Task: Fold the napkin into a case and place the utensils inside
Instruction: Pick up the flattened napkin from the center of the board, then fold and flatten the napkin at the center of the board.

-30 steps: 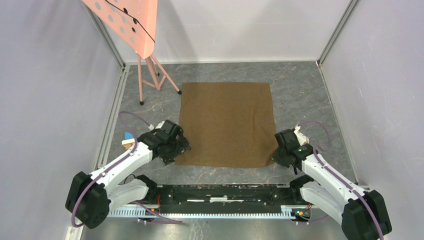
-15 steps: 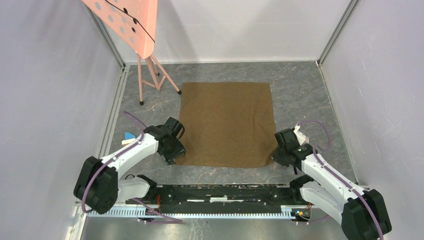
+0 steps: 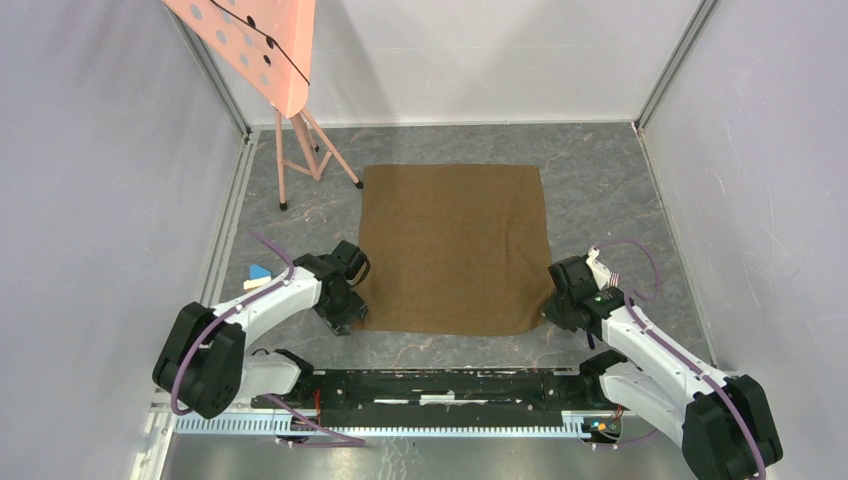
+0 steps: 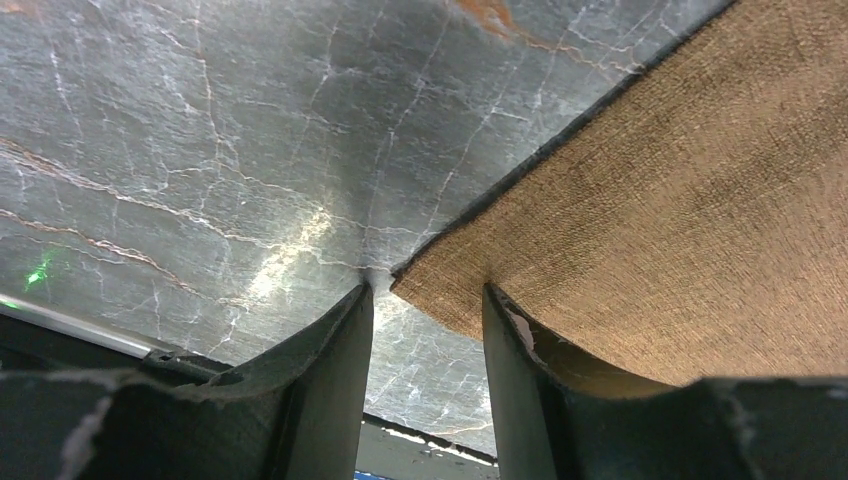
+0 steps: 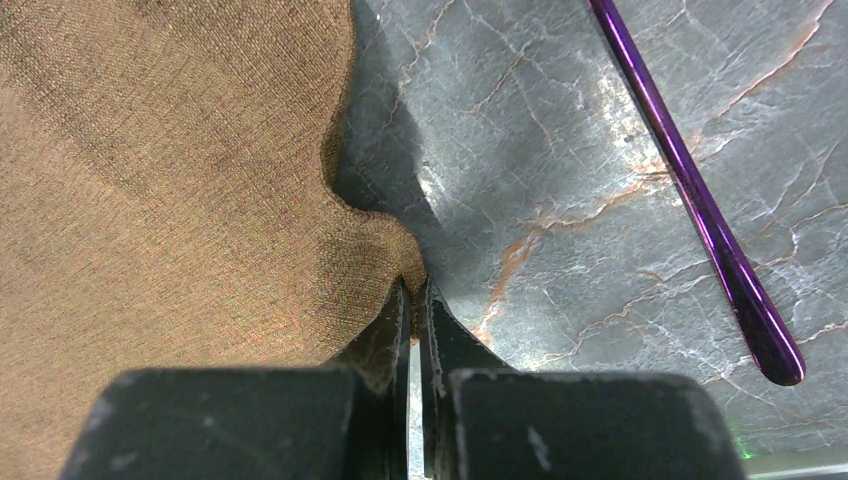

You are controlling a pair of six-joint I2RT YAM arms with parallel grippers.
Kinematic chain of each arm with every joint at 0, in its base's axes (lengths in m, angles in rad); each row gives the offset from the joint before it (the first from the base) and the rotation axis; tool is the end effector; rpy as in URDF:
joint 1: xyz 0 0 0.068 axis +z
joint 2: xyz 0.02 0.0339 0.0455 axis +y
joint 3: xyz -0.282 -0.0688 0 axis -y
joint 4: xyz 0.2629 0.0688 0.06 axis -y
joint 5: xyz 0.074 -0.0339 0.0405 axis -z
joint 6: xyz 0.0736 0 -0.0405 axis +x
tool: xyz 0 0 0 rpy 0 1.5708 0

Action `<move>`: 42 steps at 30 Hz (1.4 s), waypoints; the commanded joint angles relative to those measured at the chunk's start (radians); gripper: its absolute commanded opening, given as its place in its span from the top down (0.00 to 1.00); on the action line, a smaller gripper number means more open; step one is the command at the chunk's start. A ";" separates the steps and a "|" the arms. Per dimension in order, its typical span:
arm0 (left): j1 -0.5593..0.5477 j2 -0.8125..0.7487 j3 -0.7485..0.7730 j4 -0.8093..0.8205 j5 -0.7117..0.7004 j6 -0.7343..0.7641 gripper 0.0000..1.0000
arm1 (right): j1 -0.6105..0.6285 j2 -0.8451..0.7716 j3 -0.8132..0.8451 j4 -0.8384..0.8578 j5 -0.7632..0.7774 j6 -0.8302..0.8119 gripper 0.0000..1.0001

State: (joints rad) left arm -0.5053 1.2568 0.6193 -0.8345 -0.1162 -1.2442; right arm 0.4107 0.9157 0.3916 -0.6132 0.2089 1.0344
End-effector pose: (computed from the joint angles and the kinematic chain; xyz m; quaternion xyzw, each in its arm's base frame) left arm 0.1742 -0.0866 0.1271 -0.3627 0.9288 -0.0006 0.0761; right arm 0.1594 0.0527 0.1250 0.3193 0.9176 0.0651 0.2278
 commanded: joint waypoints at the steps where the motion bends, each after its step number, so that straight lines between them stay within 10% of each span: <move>1: 0.003 0.008 -0.013 0.011 -0.020 -0.069 0.48 | 0.001 0.008 -0.005 -0.018 0.032 -0.002 1.00; 10: 0.011 0.076 -0.056 0.140 -0.091 -0.002 0.59 | 0.001 0.005 -0.005 -0.013 0.027 -0.012 1.00; 15: 0.022 0.034 -0.083 0.220 -0.114 0.060 0.97 | 0.001 -0.027 -0.020 -0.001 0.031 -0.029 1.00; 34: 0.023 -0.647 0.469 0.209 0.088 0.553 0.98 | 0.000 -0.674 0.284 0.322 -0.092 -0.458 1.00; 42: 0.021 -0.754 0.744 0.292 0.203 0.590 0.98 | -0.015 -0.666 0.652 0.408 -0.282 -0.535 1.00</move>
State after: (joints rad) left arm -0.4873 0.5163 1.2621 -0.6098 0.0044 -0.7261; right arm 0.4099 0.2115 0.8867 -0.2855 0.0479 0.5716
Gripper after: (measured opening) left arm 0.046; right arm 0.018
